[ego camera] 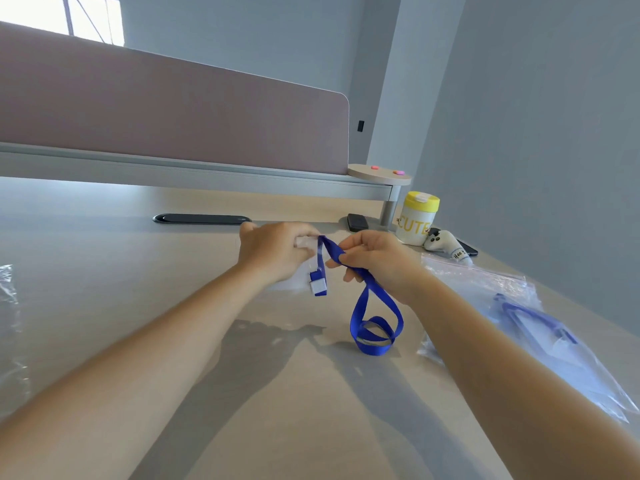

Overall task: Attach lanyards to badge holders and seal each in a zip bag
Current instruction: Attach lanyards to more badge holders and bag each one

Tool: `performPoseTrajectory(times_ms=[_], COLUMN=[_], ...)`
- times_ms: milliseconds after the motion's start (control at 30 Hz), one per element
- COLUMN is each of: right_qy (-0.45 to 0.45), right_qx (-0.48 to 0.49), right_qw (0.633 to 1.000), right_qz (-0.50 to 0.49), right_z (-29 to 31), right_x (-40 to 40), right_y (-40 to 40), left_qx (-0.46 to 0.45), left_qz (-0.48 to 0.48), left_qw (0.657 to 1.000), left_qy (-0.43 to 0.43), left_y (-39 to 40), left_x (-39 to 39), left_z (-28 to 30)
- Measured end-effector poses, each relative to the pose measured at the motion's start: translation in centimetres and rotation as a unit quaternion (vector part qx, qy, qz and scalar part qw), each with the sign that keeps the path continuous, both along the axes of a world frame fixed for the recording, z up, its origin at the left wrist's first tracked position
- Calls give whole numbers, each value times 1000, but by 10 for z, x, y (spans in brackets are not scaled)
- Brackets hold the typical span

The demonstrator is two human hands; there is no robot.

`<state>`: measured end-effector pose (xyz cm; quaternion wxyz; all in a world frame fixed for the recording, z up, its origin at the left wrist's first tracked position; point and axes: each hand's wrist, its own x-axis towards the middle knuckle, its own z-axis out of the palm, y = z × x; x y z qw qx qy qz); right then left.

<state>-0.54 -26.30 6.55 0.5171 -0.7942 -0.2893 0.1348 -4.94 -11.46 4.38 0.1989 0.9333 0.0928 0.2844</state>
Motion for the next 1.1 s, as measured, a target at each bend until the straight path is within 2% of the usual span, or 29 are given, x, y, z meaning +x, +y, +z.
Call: performPoseTrajectory(times_ms=[167, 333, 567, 733, 967, 1100], right_qy=[73, 92, 88, 34, 16, 41], right_qx=[12, 15, -36, -76, -105, -63], right_qw=[997, 996, 995, 995, 992, 996], right_qz=[13, 6, 11, 46, 64, 55], right_z=[-13, -21, -34, -32, -22, -18], right_x=[3, 5, 8, 10, 12, 14], right_y=[2, 4, 8, 14, 18, 18], left_qx=[-65, -159, -251, -263, -229, -202], left_qz=[-1, 17, -78, -130, -147, -163], left_qw=[997, 984, 962, 955, 962, 965], left_qy=[-51, -78, -79, -48, -1, 22], left_y=[1, 9, 25, 34, 40, 36], left_x=[2, 3, 1, -11, -18, -17], left_z=[4, 4, -1, -1, -3, -4])
